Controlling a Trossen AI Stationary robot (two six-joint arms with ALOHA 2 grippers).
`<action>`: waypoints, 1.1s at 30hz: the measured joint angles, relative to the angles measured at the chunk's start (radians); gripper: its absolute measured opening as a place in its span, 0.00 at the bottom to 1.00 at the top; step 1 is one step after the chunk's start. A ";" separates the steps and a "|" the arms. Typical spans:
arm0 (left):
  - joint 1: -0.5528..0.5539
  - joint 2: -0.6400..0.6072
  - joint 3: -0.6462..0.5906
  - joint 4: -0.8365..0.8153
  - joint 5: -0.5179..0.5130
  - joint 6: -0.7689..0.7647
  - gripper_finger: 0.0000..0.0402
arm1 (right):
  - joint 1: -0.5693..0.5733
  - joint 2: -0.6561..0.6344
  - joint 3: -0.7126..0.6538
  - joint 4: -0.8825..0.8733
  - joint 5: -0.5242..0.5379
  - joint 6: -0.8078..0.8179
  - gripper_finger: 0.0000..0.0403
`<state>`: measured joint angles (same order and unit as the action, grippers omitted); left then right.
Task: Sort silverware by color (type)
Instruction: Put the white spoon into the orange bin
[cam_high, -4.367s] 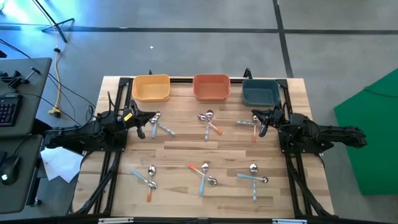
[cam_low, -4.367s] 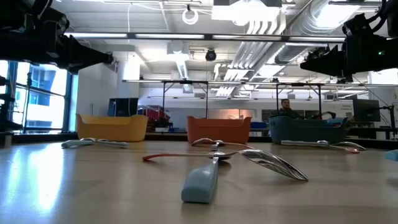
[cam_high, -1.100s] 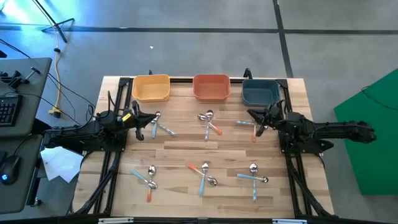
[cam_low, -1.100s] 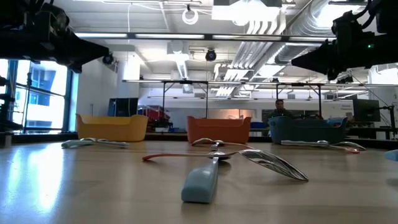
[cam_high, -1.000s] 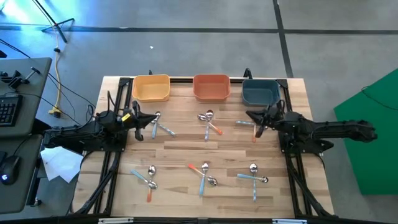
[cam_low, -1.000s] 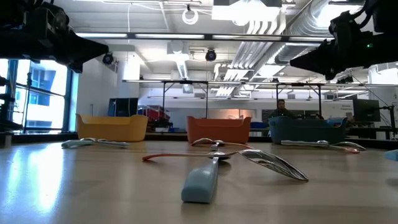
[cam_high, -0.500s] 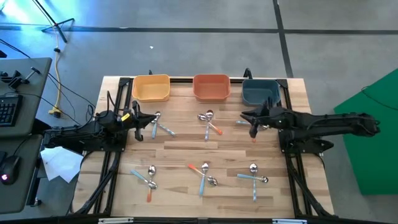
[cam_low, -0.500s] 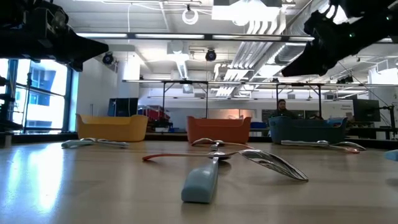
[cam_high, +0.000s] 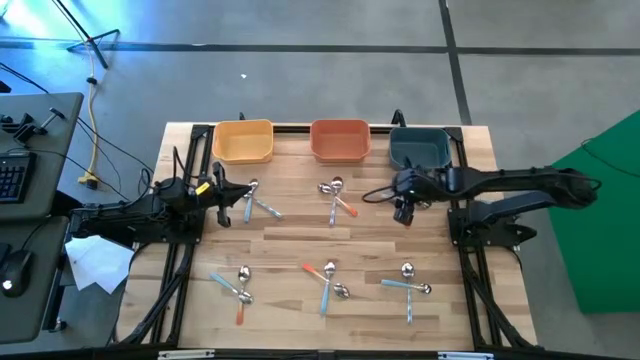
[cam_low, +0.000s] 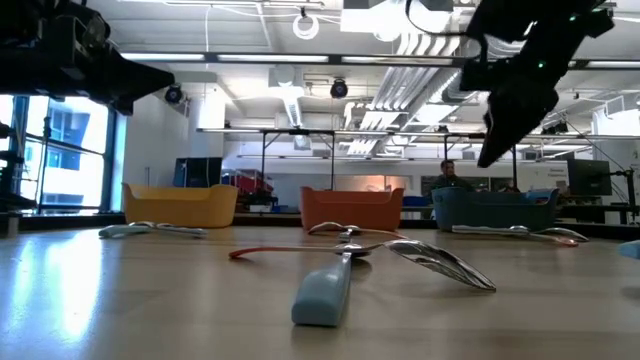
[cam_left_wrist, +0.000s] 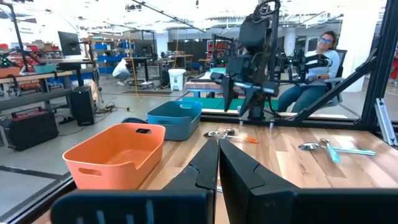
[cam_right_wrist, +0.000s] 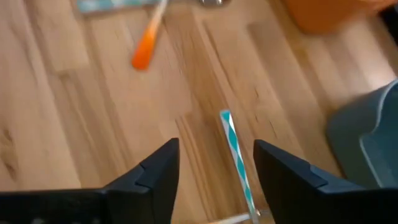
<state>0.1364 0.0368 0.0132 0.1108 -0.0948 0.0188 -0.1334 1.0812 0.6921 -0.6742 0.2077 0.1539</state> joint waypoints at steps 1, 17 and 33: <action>0.000 0.000 0.000 -0.002 0.000 -0.004 0.01 | -0.014 0.030 0.005 -0.005 -0.010 -0.024 0.49; 0.000 0.000 0.000 -0.022 -0.001 -0.006 0.01 | -0.249 0.399 0.067 0.007 -0.147 -0.297 0.50; 0.000 0.000 0.000 -0.015 -0.003 0.054 0.01 | -0.261 0.515 0.071 0.042 -0.222 -0.337 0.08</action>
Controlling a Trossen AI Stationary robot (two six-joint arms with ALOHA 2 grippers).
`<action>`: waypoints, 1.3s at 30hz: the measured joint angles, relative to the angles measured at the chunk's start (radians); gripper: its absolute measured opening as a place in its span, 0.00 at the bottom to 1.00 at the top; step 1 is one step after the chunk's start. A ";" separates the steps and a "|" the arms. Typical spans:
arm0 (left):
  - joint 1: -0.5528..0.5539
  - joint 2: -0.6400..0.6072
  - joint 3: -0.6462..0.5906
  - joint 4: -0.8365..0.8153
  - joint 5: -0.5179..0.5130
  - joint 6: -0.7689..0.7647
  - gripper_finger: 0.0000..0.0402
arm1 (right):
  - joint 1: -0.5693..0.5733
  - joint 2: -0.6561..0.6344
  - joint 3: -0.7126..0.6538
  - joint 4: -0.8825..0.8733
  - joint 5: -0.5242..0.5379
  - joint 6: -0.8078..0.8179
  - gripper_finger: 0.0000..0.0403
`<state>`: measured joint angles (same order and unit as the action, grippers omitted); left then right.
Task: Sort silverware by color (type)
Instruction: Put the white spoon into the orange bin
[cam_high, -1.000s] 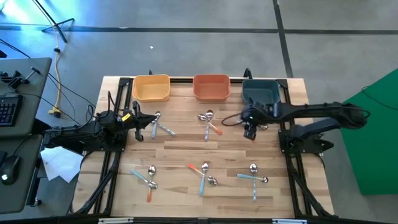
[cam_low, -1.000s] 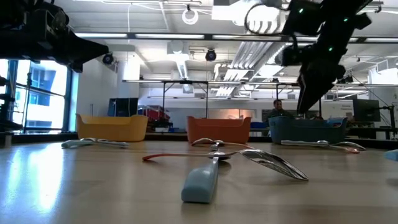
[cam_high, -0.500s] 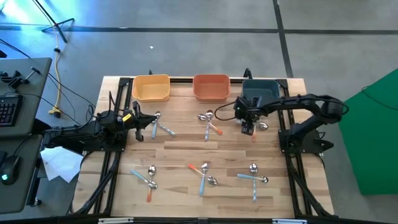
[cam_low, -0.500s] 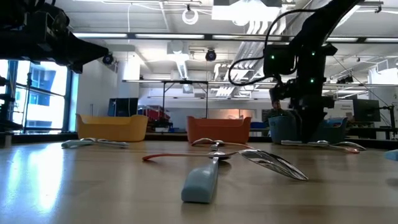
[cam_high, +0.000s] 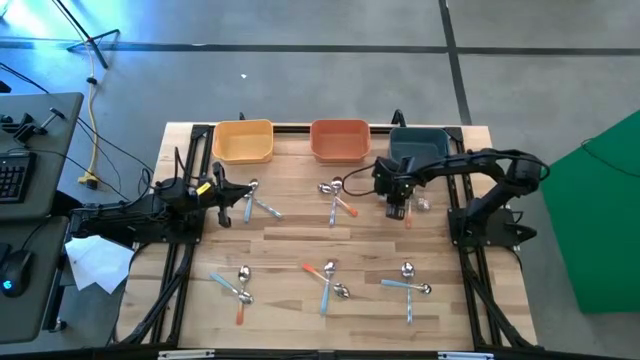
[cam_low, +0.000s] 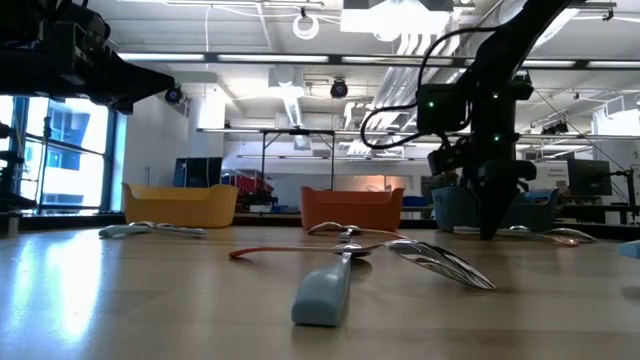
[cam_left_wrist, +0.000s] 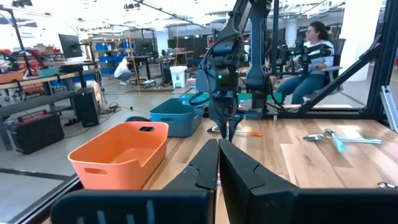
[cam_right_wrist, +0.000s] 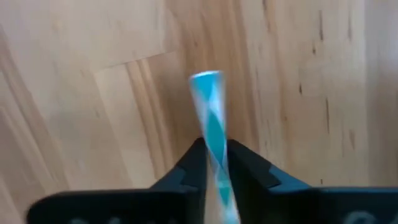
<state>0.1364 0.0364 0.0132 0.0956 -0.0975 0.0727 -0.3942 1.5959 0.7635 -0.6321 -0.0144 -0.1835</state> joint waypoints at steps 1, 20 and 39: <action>0.000 0.000 0.000 -0.001 0.000 0.000 0.01 | 0.004 -0.005 0.002 0.001 0.005 -0.005 0.06; 0.000 0.000 0.000 -0.074 0.000 0.018 0.01 | 0.075 -0.017 0.494 -0.236 0.125 -0.025 0.04; 0.000 0.000 0.000 -0.075 0.002 0.025 0.01 | -0.088 0.626 1.373 -0.372 0.081 -0.191 0.05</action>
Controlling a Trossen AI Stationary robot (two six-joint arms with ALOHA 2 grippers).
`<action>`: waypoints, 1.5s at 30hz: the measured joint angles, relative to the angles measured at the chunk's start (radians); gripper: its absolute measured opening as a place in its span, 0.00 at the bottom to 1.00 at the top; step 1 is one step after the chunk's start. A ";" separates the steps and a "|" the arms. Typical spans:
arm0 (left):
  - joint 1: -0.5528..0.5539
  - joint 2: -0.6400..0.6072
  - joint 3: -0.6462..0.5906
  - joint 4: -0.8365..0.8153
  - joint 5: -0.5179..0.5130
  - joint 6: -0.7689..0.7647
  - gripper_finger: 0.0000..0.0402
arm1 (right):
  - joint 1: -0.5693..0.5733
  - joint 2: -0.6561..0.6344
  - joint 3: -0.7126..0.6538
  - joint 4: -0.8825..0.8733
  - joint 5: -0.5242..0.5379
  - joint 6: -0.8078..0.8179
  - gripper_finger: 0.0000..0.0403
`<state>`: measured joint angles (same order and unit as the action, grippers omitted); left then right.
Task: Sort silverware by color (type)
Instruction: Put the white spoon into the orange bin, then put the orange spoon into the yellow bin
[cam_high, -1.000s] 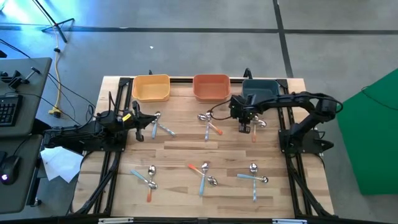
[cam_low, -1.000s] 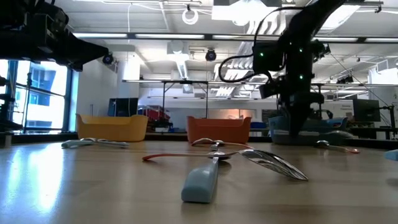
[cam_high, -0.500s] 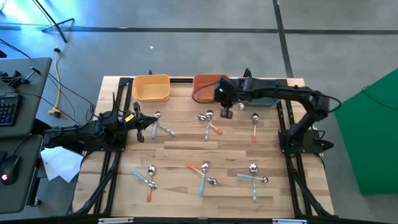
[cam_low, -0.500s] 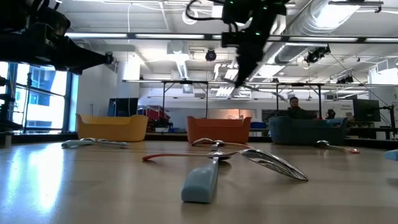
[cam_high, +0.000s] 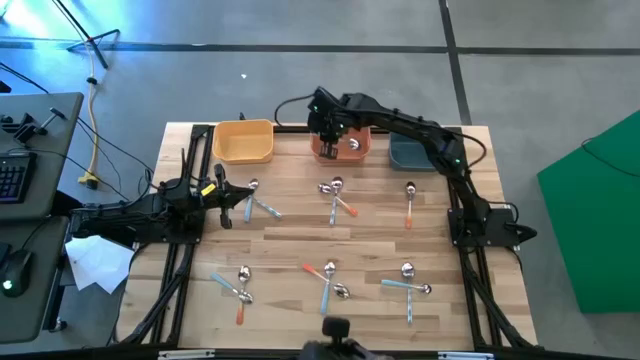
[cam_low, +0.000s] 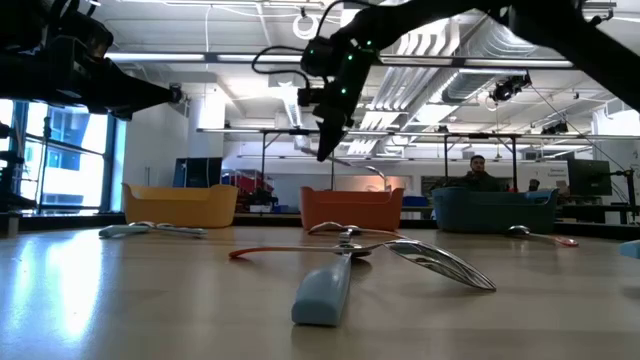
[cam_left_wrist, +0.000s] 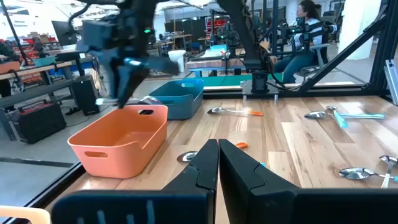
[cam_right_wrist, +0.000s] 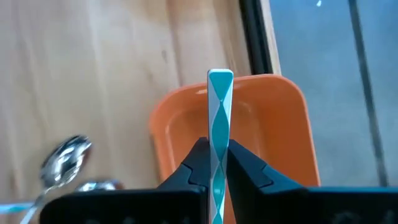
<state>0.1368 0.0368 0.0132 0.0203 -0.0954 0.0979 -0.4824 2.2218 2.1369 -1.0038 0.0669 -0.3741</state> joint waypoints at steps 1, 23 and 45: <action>0.000 0.000 0.000 0.000 0.000 -0.005 0.01 | -0.011 0.026 0.035 -0.016 -0.010 0.003 0.05; 0.000 0.000 0.000 0.000 0.004 -0.023 0.01 | -0.120 0.270 0.164 -0.104 -0.064 0.033 0.06; 0.000 0.115 0.000 0.000 0.000 -0.036 0.01 | 0.025 0.004 0.148 -0.206 0.070 0.051 0.02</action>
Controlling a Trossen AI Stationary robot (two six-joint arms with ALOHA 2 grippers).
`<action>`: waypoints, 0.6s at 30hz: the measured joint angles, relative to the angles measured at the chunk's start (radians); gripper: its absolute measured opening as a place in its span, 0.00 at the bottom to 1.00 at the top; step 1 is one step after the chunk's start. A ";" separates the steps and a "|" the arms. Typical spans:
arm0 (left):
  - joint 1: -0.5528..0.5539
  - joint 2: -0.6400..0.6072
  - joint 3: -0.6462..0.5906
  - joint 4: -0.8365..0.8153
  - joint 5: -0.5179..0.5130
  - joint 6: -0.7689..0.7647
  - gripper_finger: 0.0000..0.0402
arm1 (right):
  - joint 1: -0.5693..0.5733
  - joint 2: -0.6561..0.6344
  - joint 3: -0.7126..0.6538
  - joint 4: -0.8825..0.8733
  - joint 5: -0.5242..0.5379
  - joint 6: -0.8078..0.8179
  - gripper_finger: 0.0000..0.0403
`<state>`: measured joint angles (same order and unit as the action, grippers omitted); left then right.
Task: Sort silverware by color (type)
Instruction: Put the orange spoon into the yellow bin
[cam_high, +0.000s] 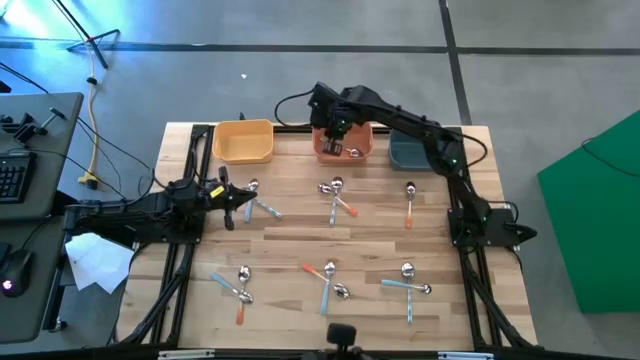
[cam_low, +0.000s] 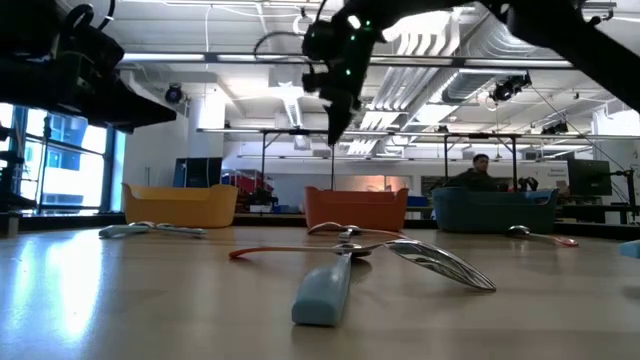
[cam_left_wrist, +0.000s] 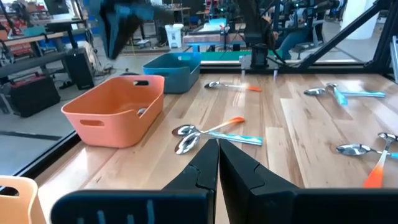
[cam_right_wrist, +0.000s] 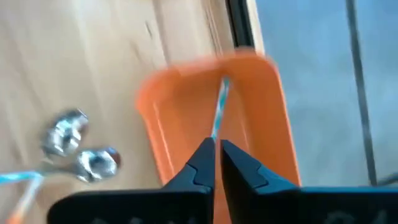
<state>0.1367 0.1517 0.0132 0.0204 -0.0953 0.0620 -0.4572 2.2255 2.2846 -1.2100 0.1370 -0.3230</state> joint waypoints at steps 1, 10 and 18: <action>0.000 0.001 0.000 -0.002 0.000 0.000 0.01 | 0.007 -0.026 -0.033 0.036 -0.018 0.000 0.03; 0.000 0.007 0.000 0.004 -0.001 0.003 0.01 | 0.074 -0.362 -0.778 0.822 -0.165 0.018 0.00; 0.000 0.016 0.000 -0.004 0.043 -0.027 0.01 | 0.227 -0.647 -1.273 1.317 -0.128 0.140 0.00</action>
<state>0.1364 0.1678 0.0135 0.0160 -0.0525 0.0347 -0.2301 1.5789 1.0112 0.1073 0.0089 -0.1834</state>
